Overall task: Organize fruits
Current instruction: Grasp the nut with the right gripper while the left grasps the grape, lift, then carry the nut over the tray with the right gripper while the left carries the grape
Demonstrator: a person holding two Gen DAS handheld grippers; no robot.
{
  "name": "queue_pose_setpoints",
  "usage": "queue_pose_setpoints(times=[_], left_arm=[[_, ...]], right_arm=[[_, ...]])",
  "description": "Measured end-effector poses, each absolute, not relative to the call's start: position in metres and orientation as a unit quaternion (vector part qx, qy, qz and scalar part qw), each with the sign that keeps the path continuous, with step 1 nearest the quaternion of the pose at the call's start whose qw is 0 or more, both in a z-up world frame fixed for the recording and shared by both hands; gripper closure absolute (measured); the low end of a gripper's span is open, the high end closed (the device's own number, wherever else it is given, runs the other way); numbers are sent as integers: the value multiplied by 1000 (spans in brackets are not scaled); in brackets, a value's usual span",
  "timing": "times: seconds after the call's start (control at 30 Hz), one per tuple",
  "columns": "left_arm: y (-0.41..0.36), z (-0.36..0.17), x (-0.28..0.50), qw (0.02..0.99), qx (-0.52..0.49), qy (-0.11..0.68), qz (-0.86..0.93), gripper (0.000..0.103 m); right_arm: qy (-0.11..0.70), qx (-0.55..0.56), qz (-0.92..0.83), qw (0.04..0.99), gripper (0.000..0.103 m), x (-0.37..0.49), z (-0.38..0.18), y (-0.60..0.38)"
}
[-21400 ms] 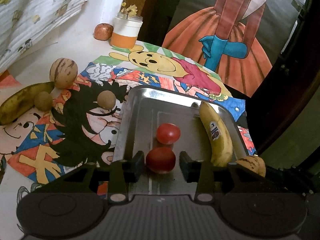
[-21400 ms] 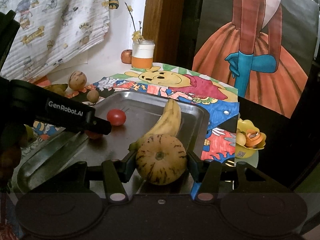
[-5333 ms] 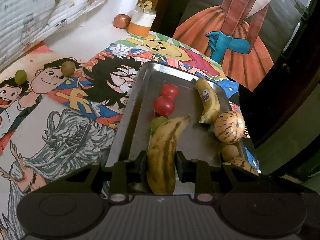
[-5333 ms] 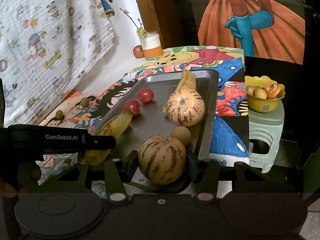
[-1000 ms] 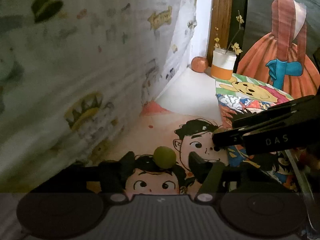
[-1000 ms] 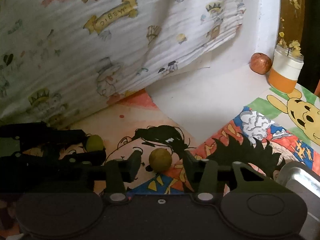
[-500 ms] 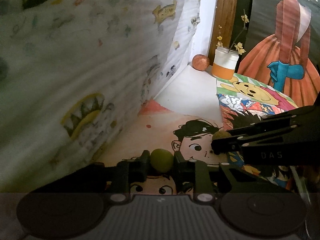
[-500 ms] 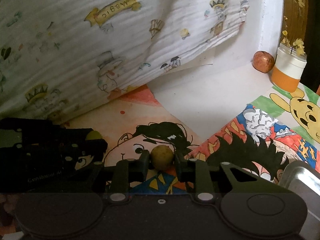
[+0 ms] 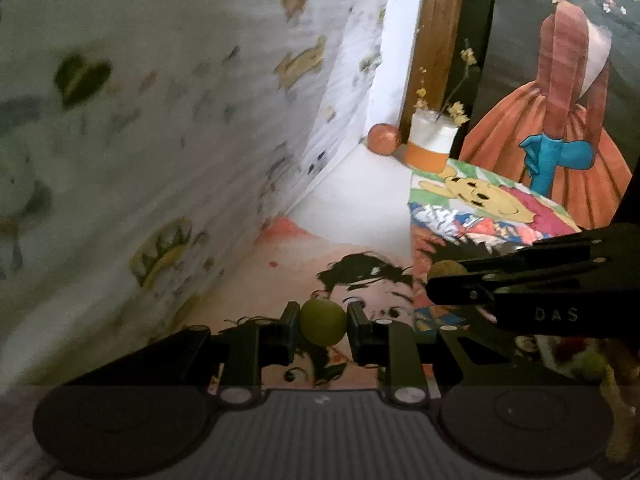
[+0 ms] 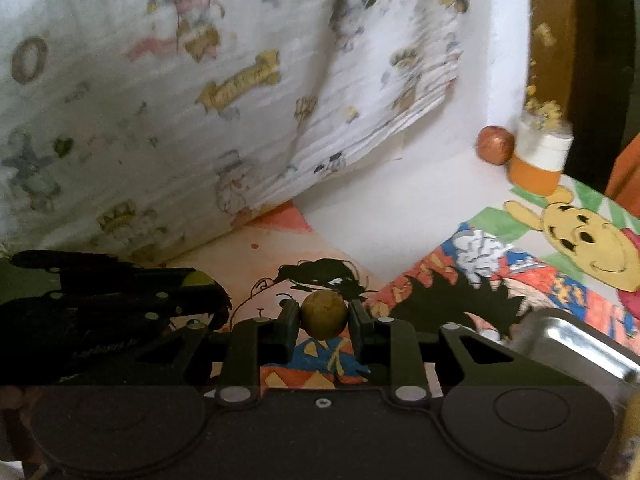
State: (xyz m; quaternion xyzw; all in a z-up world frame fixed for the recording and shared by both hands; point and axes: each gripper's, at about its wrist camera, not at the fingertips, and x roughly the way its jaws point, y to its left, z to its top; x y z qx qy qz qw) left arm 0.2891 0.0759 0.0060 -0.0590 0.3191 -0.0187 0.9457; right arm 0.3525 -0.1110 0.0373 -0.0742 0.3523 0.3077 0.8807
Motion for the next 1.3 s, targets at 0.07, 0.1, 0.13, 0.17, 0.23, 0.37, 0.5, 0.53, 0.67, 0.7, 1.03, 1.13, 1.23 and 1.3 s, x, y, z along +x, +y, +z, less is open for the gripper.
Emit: queue_pose_setpoints(times=[0.07, 0.1, 0.13, 0.17, 0.23, 0.37, 0.5, 0.53, 0.67, 0.7, 1.03, 1.13, 1.23, 1.3], left_arm=[[70, 12, 286, 947, -59, 315, -22, 75], [67, 14, 285, 948, -59, 313, -23, 75], [64, 17, 284, 948, -59, 310, -26, 75], [60, 20, 282, 949, -59, 308, -28, 75], [52, 24, 279, 950, -59, 305, -35, 75], [33, 32, 274, 951, -62, 300, -48, 75], [12, 39, 268, 951, -71, 296, -62, 75], [6, 39, 267, 950, -72, 295, -67, 75], [-19, 41, 262, 948, -75, 298, -86, 75], [-25, 41, 261, 947, -74, 299, -90, 75], [-67, 36, 245, 938, -76, 316, -119, 75], [-75, 32, 239, 935, -76, 324, -121, 75], [-80, 28, 234, 932, -78, 331, -123, 75], [-83, 26, 231, 931, -79, 335, -124, 75]], right_arm=[[346, -70, 303, 885, 75, 346, 44, -121], [342, -67, 300, 888, 75, 342, 48, -127], [338, -64, 296, 891, 75, 338, 51, -132], [335, -61, 293, 893, 75, 335, 54, -138], [330, -53, 284, 899, 75, 328, 60, -152], [320, -40, 263, 909, 75, 315, 70, -183], [314, -31, 238, 919, 75, 303, 77, -215], [313, -29, 232, 921, 75, 300, 78, -223], [310, -17, 210, 927, 75, 289, 80, -252], [309, -13, 204, 929, 75, 285, 81, -259], [316, 15, 168, 934, 75, 247, 72, -305], [322, 23, 166, 932, 75, 236, 66, -311], [329, 28, 161, 930, 75, 229, 60, -314], [332, 35, 158, 929, 75, 224, 56, -317]])
